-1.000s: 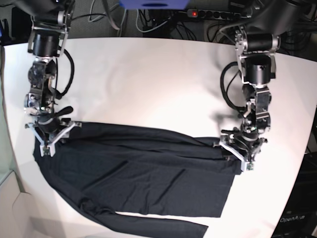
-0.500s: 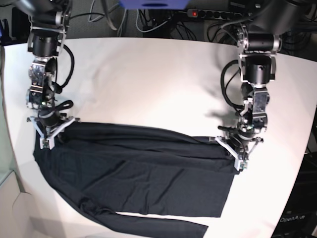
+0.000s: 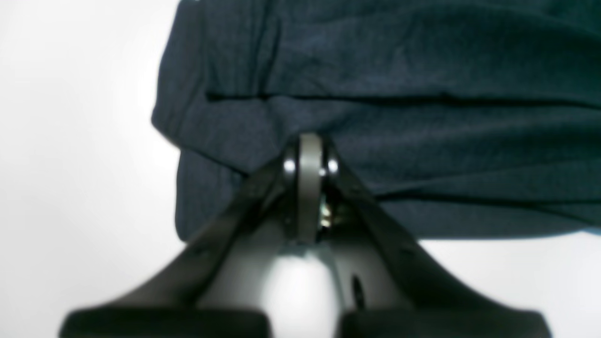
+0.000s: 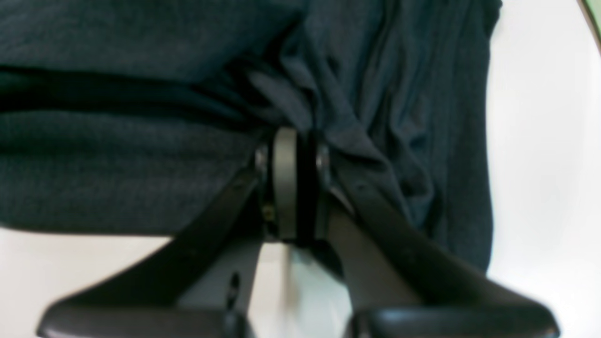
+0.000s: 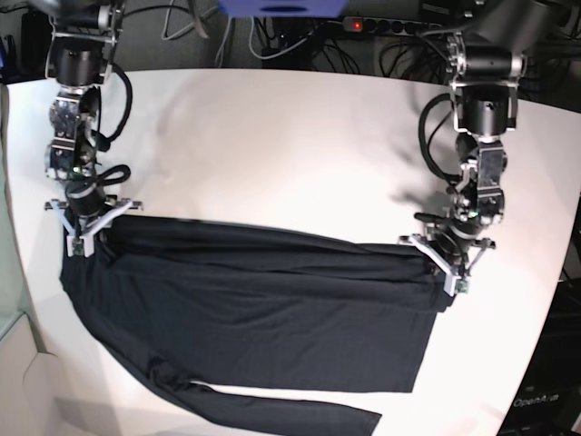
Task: Fold the T-shirt properly
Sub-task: 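Drag the folded hem edge toward the collar with both grippers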
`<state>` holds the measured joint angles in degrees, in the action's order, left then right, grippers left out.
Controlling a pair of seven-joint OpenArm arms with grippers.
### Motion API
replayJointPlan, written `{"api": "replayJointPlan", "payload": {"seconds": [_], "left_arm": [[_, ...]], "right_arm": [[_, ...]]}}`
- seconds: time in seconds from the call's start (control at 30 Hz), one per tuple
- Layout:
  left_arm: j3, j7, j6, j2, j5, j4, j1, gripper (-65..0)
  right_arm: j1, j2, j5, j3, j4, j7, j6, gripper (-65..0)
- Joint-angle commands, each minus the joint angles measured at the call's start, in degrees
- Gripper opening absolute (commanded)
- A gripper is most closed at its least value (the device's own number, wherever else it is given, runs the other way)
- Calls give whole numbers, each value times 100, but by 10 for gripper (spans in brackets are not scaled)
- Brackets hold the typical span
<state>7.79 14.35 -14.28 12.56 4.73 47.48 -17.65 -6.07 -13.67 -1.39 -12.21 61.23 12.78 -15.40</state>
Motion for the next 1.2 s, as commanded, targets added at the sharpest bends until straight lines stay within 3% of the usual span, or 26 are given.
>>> {"api": "replayJointPlan", "payload": {"seconds": [0.0,0.23,0.37,0.57,0.87,1.17], "left_arm": [[16,504,96,190,-152,-41,152,-650],[16,539,88,270,-161,126,565,-650],[8,565,88,366,-126,882,1092,-650],[16,1145,88,393,-152,2060,1989,-650],[175,1180,88,525,-161,3335,3325,-650],[808,1180,88,612,-170,3871,4187,-650]], "right_arm": [[189,-44,152,-6,-88,758,-21,-643],[936,9,143,-6,624,749,-21,-643],[1332,123,143,-6,1108,749,-38,-643],[1842,273,143,-6,1573,749,-47,-643],[2677,387,134,-14,2224,740,-56,-643],[3442,422,134,-23,2347,-25,-56,-643]]}}
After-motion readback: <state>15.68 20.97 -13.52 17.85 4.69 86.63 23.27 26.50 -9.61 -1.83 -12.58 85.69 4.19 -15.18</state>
